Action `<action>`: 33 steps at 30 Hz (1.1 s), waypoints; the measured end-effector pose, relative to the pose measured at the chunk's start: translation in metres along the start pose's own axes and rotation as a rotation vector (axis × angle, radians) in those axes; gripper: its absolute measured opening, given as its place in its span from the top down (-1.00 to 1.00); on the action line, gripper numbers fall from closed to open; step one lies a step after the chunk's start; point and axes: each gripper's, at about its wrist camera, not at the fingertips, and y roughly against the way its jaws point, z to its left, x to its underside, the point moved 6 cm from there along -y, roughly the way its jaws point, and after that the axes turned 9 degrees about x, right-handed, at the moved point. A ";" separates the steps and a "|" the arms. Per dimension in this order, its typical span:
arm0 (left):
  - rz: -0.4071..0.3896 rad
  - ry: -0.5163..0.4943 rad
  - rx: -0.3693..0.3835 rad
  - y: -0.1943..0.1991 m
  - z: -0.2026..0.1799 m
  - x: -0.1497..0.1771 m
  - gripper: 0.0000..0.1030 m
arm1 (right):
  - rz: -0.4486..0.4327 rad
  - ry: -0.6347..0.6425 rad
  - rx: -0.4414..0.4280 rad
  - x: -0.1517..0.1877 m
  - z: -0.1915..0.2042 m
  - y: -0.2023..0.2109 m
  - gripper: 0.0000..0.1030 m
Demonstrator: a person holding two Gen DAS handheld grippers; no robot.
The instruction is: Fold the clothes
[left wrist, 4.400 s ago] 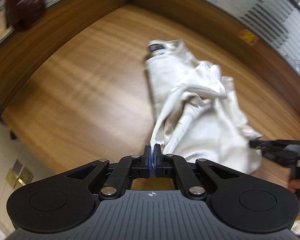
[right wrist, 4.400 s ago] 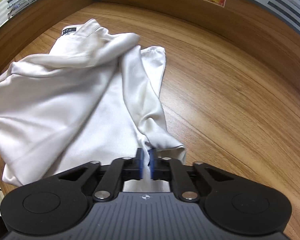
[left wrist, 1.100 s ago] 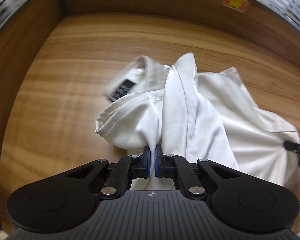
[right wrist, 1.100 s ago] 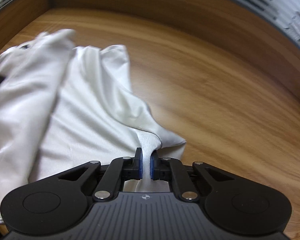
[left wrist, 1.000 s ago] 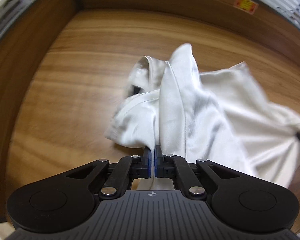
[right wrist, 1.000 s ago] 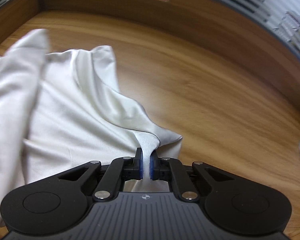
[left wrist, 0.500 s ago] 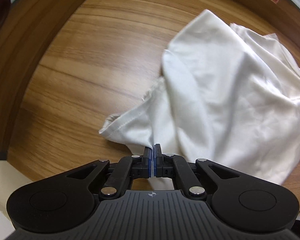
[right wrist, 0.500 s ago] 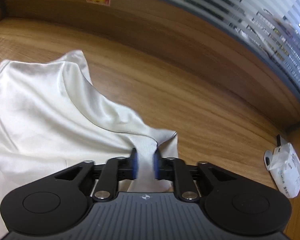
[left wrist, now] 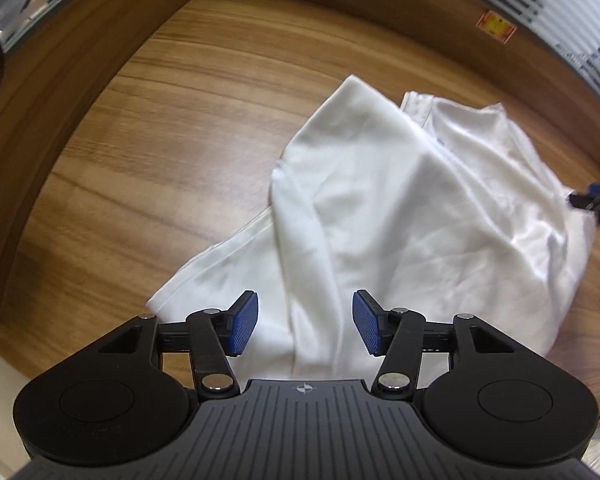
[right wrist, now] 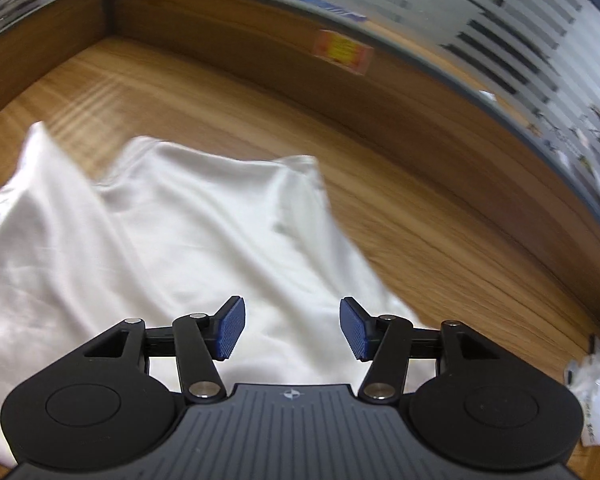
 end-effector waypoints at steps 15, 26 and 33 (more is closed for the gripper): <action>0.053 -0.013 0.086 -0.050 0.013 -0.024 -0.05 | -0.037 0.059 -0.068 -0.038 0.085 0.013 -0.29; 0.029 -0.156 0.257 -0.050 -0.010 -0.015 0.91 | -0.029 0.047 -0.179 -0.052 0.128 0.025 -0.29; 0.026 -0.217 0.384 -0.045 -0.035 -0.007 0.91 | -0.016 0.069 -0.300 -0.061 0.160 0.036 -0.29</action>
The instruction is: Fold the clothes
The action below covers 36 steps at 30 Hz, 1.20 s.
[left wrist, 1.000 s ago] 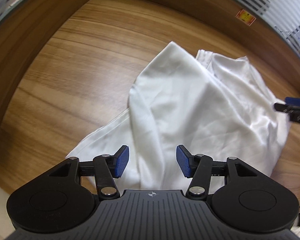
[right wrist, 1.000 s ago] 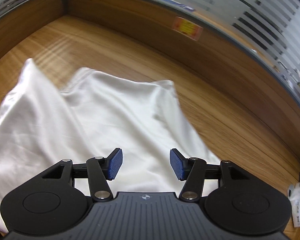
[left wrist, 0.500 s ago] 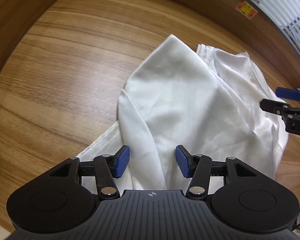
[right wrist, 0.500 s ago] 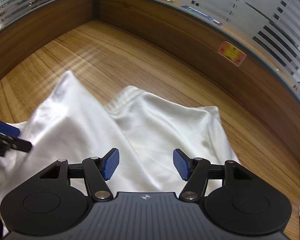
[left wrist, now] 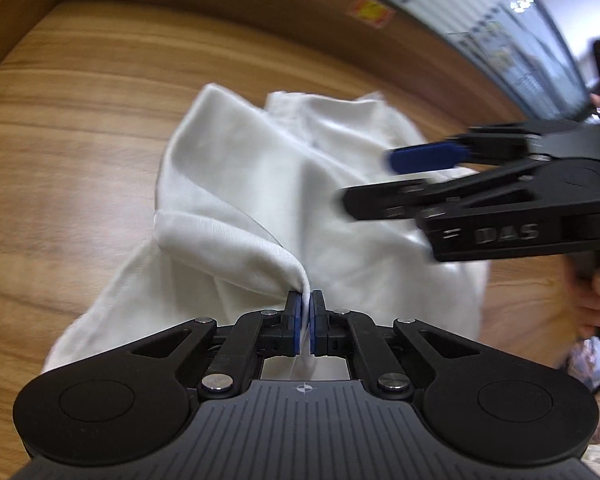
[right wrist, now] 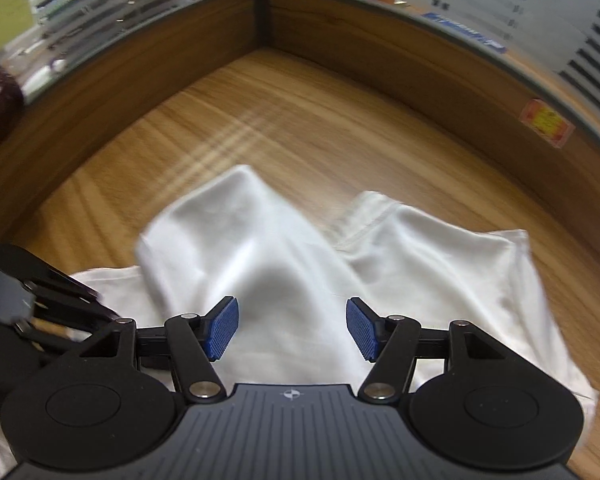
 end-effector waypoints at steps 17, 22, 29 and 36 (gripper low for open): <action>0.011 -0.147 0.110 -0.008 -0.036 0.007 0.91 | 0.090 0.061 -0.087 0.004 0.038 -0.015 0.86; 0.022 -0.145 0.081 -0.006 -0.027 0.010 0.80 | 0.059 -0.009 -0.008 0.016 0.015 -0.006 0.99; -0.060 -0.003 -0.015 0.008 0.012 0.007 0.64 | 0.043 -0.164 0.131 0.049 -0.050 0.014 0.99; -0.084 0.045 -0.087 0.002 0.034 -0.008 0.54 | 0.082 -0.327 0.247 0.110 -0.116 0.034 0.99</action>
